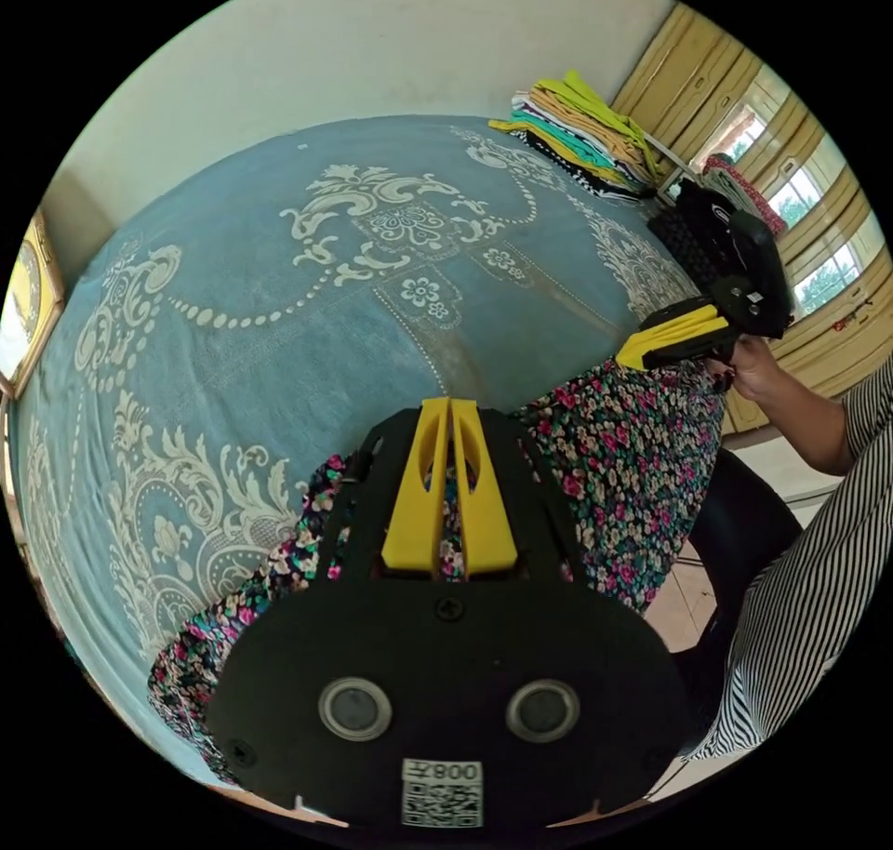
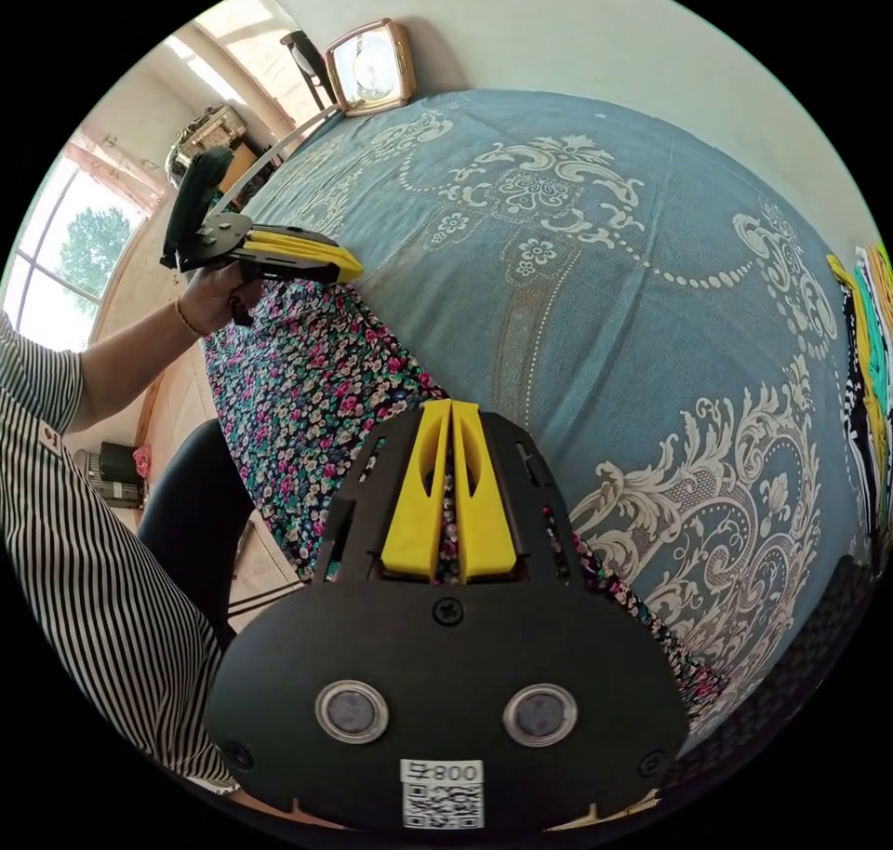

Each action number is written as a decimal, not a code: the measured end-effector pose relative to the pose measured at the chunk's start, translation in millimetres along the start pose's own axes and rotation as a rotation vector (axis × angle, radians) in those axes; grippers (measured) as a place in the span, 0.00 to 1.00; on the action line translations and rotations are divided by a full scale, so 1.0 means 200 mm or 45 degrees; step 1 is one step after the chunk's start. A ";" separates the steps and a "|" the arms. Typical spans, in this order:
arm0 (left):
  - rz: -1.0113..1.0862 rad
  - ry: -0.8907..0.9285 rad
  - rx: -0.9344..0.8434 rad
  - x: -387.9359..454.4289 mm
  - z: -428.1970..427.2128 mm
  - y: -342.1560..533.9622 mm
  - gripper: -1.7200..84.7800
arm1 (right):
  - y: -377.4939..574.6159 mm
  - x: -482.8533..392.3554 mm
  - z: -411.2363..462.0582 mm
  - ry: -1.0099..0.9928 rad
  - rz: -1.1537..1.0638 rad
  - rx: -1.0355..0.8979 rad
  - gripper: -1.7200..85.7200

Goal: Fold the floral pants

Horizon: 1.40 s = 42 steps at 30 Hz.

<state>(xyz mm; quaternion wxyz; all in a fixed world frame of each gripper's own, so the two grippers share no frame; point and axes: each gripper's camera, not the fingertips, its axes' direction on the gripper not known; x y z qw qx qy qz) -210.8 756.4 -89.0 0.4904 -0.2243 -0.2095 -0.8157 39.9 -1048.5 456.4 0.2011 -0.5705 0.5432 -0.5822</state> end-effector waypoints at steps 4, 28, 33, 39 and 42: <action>0.009 0.126 0.072 0.04 -0.01 -0.02 0.03 | 0.05 0.02 -0.08 -0.013 0.028 0.044 0.02; 0.136 0.257 -0.013 0.39 0.17 -0.07 0.03 | 0.44 0.04 -0.29 0.146 0.096 -0.063 0.02; 0.202 0.409 0.063 0.46 0.15 -0.11 0.04 | 0.45 -0.04 -0.35 0.262 0.018 -0.021 0.06; 0.339 0.373 -0.059 0.61 0.27 -0.17 0.04 | 0.44 -0.05 -0.29 0.270 -0.030 -0.121 0.06; 0.343 0.350 -0.076 0.63 0.27 -0.15 0.03 | 0.45 -0.04 -0.28 0.259 -0.026 -0.117 0.04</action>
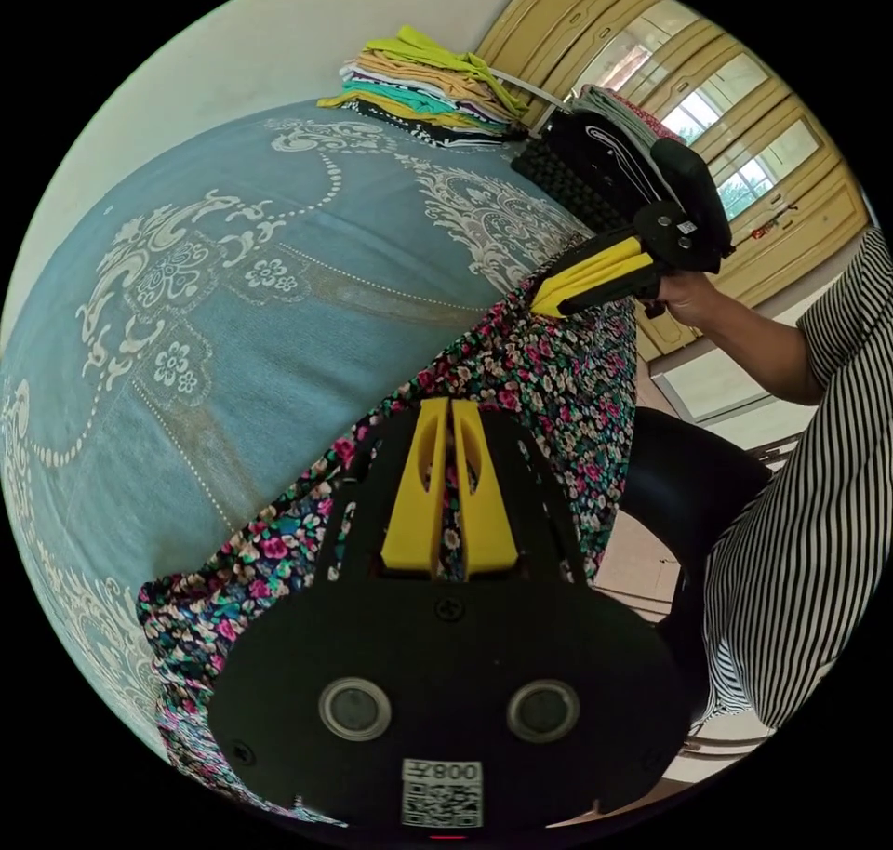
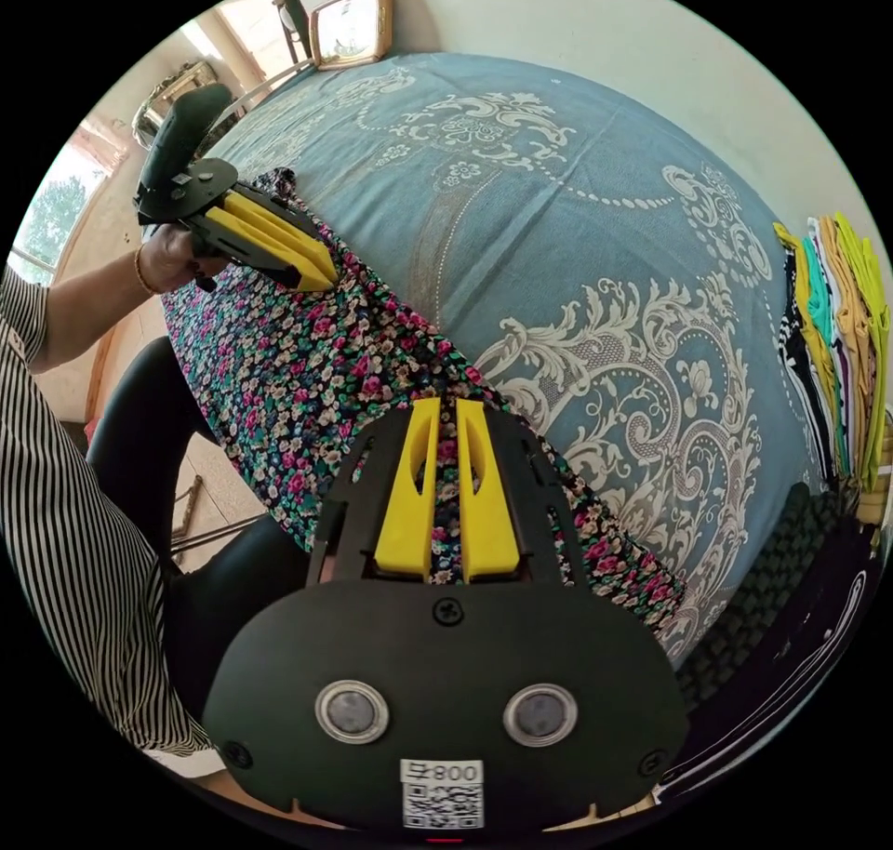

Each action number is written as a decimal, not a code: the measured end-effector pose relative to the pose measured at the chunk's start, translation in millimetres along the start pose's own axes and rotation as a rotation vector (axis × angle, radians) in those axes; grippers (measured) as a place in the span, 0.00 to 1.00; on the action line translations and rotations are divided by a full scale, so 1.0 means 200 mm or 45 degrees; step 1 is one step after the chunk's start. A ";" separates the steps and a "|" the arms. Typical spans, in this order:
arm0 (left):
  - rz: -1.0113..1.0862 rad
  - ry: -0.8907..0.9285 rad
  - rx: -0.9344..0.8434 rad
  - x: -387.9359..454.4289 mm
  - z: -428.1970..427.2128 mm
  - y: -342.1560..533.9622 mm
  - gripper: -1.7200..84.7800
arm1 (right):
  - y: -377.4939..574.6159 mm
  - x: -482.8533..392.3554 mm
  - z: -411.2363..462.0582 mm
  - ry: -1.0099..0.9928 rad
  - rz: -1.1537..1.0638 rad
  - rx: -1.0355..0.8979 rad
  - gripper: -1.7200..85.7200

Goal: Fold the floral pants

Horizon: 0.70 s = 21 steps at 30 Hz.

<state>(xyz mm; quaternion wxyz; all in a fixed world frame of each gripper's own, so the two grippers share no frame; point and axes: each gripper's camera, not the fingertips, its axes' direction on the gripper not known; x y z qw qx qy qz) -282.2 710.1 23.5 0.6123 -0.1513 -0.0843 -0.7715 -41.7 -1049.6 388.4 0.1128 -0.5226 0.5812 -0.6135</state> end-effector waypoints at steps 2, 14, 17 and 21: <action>-0.015 -0.024 0.028 0.02 -0.04 0.03 0.03 | 0.01 0.00 -0.02 -0.001 0.021 0.014 0.03; -0.108 -0.029 0.083 0.02 -0.15 0.23 0.02 | 0.08 0.09 -0.04 -0.090 0.178 0.157 0.02; -0.128 -0.051 0.105 0.03 -0.20 0.31 0.02 | 0.14 0.11 -0.11 -0.052 0.234 0.220 0.01; -0.158 -0.069 0.130 0.05 -0.26 0.41 0.02 | 0.22 0.13 -0.16 -0.023 0.285 0.214 0.01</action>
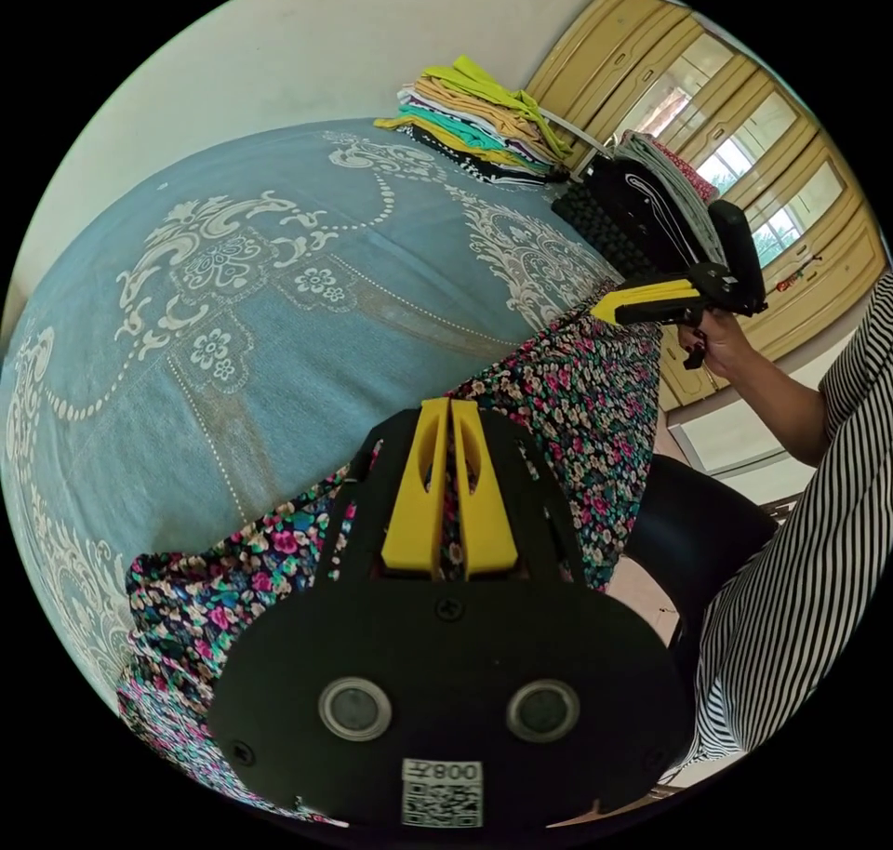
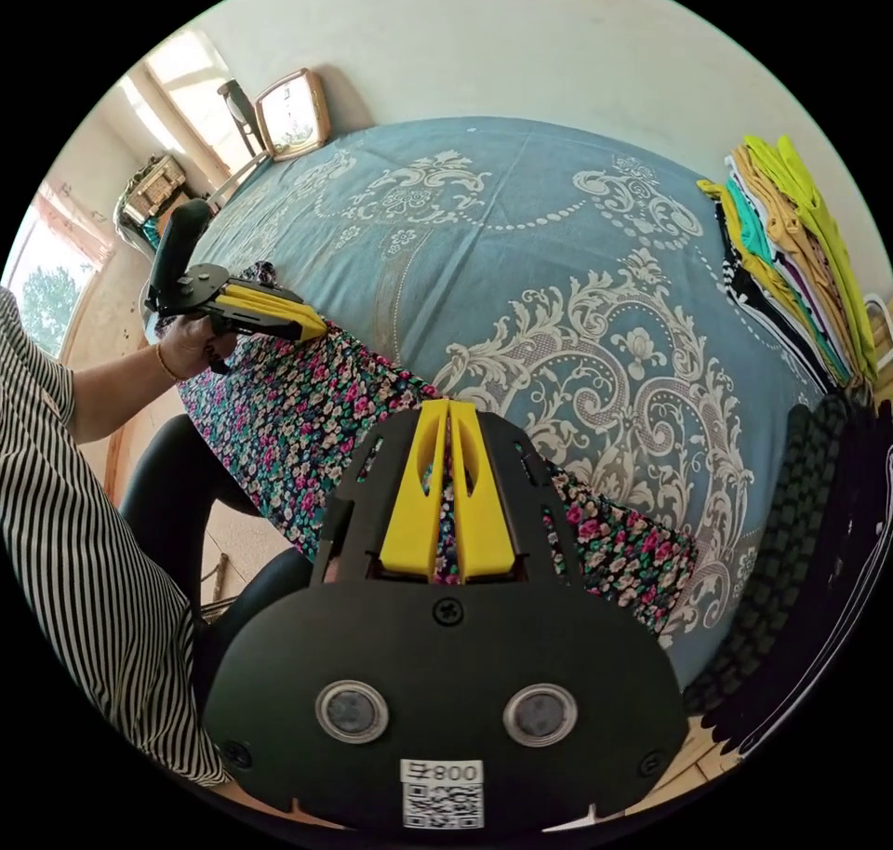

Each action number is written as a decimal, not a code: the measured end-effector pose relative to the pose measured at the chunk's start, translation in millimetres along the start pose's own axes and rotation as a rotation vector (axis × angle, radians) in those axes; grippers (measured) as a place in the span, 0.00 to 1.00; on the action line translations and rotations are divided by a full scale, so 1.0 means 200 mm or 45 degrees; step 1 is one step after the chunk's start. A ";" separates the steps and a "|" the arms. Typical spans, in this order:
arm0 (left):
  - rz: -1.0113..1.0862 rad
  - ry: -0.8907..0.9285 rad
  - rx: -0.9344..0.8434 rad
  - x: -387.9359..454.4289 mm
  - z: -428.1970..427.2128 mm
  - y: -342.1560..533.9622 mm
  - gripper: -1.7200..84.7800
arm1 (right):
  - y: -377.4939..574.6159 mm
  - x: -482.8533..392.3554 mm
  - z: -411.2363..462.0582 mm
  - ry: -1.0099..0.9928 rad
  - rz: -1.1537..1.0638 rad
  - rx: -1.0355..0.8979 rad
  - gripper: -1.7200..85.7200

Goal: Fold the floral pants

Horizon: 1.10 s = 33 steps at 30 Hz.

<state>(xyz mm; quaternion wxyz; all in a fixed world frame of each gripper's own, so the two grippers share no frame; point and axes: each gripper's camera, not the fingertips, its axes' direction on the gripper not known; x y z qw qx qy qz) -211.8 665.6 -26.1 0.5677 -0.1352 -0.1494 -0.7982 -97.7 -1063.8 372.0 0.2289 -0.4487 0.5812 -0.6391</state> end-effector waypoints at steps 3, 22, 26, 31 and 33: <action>-0.010 -0.011 0.000 0.00 -0.05 0.08 0.02 | 0.05 0.03 0.03 0.032 0.041 -0.046 0.01; -0.579 -0.321 0.097 -0.32 -0.90 1.21 0.02 | -0.06 -0.16 0.09 -0.220 0.004 0.095 0.02; -0.624 -0.282 0.083 -0.41 -0.93 1.33 0.02 | -0.23 -0.47 0.30 -0.348 -0.225 -0.014 0.02; -0.582 -0.356 0.102 -0.31 -1.10 1.56 0.02 | -0.35 -0.72 0.42 -0.376 -0.359 -0.056 0.02; -0.619 -0.398 0.128 -0.28 -1.19 1.69 0.02 | -0.36 -0.78 0.46 -0.322 -0.383 -0.078 0.02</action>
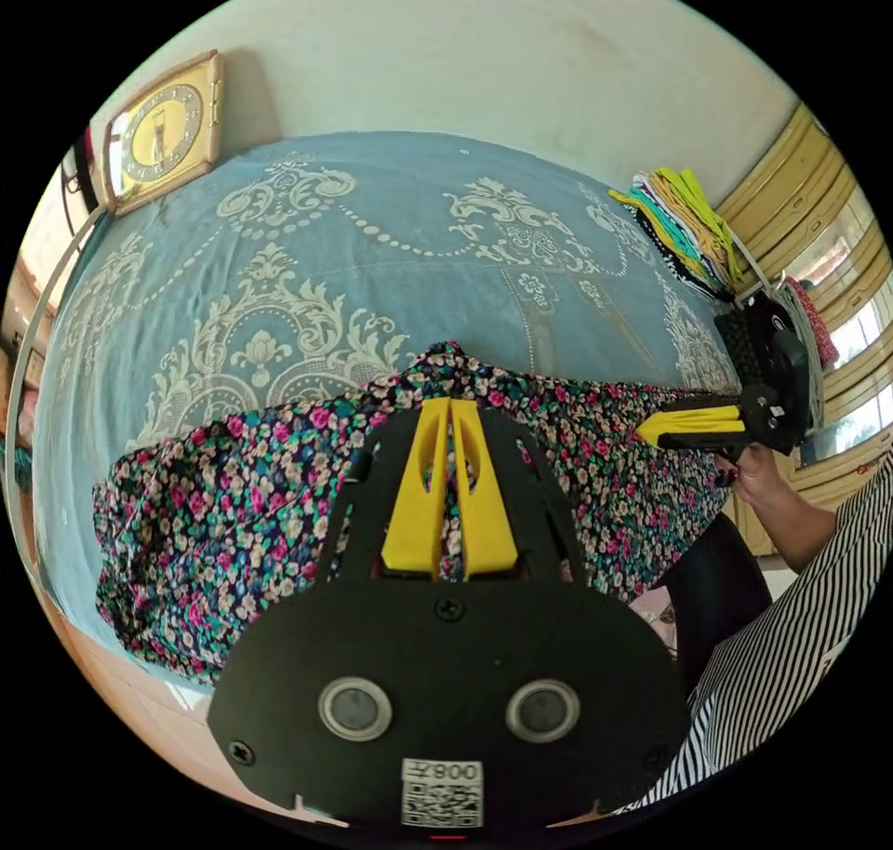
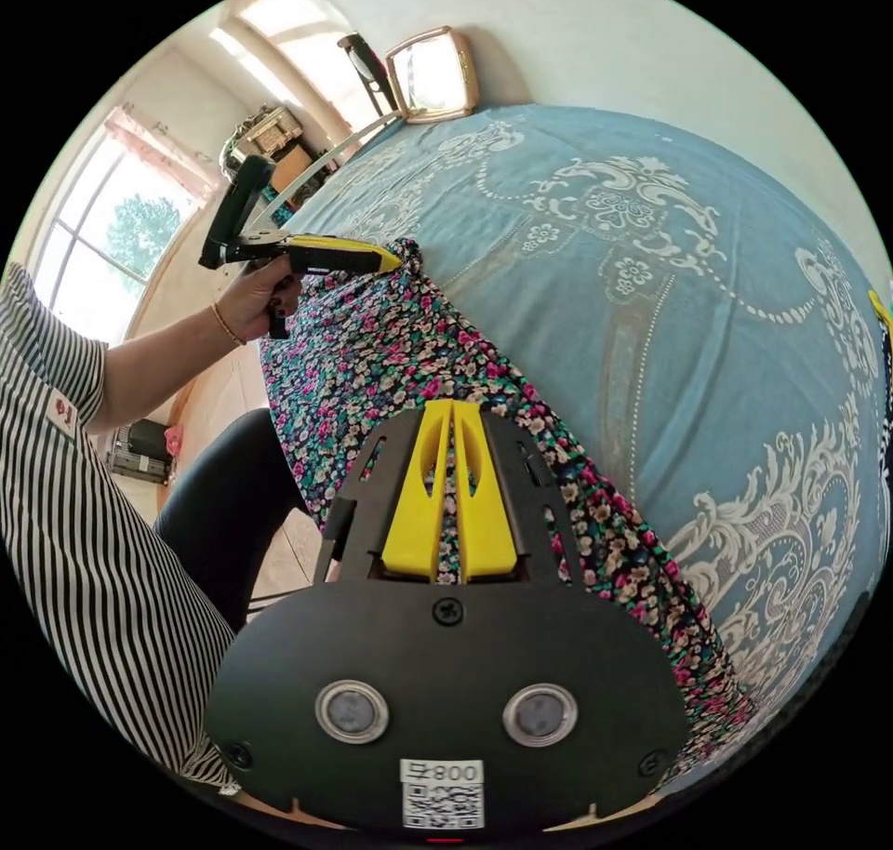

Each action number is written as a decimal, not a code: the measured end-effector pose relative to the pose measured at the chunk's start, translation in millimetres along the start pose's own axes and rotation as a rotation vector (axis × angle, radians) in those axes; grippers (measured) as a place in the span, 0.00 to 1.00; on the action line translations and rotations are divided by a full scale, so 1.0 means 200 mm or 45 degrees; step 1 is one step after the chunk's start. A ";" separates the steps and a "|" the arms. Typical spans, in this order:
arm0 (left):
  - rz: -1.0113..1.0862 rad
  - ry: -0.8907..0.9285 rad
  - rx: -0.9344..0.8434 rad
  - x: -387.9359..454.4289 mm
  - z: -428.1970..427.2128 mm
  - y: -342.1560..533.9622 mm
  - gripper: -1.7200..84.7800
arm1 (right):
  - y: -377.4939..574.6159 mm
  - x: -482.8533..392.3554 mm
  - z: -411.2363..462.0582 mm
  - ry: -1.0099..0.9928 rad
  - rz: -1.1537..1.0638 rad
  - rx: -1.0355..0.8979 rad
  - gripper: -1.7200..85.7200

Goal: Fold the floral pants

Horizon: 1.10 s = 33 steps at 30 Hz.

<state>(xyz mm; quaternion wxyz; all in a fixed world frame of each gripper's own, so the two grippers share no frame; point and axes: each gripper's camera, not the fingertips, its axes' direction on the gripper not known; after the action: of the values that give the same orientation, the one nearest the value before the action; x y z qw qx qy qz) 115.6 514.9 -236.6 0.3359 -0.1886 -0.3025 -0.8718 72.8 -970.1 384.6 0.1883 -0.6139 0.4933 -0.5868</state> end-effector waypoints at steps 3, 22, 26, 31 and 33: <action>-0.139 -0.018 -0.006 -0.15 -0.10 0.19 0.02 | -0.02 -0.05 0.08 0.072 -0.031 -0.026 0.02; -1.010 -0.253 0.190 -0.95 -0.98 1.47 0.03 | -0.17 -0.44 0.06 0.010 -0.050 -0.066 0.02; -1.140 -0.212 0.255 -1.01 -1.04 1.62 0.03 | -0.22 -0.68 0.15 -0.087 -0.179 -0.113 0.02; -1.231 -0.067 0.238 -1.06 -1.01 1.69 0.03 | -0.30 -0.87 0.23 -0.111 -0.260 -0.189 0.02; -1.248 -0.086 0.235 -1.04 -1.02 1.70 0.02 | -0.32 -0.92 0.26 -0.104 -0.280 -0.211 0.02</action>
<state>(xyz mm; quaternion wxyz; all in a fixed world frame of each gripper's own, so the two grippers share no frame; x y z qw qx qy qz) 473.9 279.5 -363.6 -0.1081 -0.0217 -0.4423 -0.8901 177.6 -806.9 325.9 0.0917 -0.7010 0.4617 -0.5357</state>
